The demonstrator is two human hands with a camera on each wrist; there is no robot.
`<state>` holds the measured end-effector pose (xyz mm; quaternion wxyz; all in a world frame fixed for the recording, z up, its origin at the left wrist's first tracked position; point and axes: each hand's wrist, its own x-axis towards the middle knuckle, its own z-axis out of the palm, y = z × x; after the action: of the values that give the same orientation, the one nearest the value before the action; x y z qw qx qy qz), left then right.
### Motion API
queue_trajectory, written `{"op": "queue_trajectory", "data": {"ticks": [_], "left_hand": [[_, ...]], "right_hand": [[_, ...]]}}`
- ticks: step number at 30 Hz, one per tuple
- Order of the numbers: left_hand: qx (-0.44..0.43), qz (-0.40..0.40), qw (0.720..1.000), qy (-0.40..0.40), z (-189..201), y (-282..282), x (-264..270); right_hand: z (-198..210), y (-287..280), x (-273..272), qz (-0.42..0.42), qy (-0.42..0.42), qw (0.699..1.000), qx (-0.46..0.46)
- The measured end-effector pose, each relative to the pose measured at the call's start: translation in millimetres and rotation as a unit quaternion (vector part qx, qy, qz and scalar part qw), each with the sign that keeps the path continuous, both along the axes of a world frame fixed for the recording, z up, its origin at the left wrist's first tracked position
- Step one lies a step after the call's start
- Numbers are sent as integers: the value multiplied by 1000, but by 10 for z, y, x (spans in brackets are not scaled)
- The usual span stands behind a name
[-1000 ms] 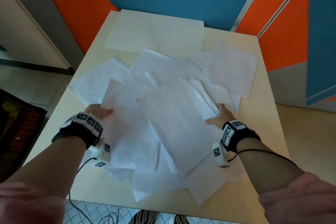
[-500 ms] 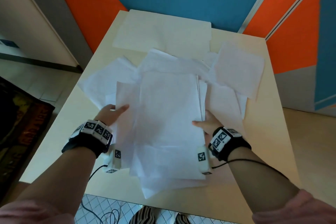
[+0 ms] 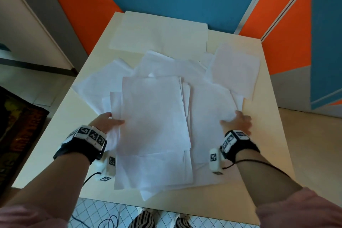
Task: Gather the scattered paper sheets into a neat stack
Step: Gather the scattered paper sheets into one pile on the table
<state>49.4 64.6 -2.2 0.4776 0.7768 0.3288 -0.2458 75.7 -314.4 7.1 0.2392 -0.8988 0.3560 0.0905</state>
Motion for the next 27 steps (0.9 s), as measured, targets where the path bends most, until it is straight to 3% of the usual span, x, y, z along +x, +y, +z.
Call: {"op": "queue_trajectory", "data": {"ticks": [4, 7, 13, 18, 20, 24, 27], "left_hand": [[-35, 18, 999, -3, -6, -98, -52], [-32, 23, 999, -12, -23, -202, -51], [-11, 64, 998, -8, -92, -126, -79], [-44, 47, 998, -3, -88, -115, -40], [-15, 32, 999, 11, -54, -154, -35], [39, 32, 998, 26, -81, -113, -54], [50, 51, 997, 4, -73, -51, -73]], "right_hand": [[51, -259, 30, -11, 63, 996, 57], [-20, -211, 55, 9, 22, 993, 113], [-100, -227, -117, 15, -77, 992, 94], [-15, -94, -143, 107, -20, 955, 277], [24, -14, -142, 129, 16, 944, 303], [3, -87, -141, 44, -64, 956, 283], [16, -256, -160, -26, -127, 948, 290]]}}
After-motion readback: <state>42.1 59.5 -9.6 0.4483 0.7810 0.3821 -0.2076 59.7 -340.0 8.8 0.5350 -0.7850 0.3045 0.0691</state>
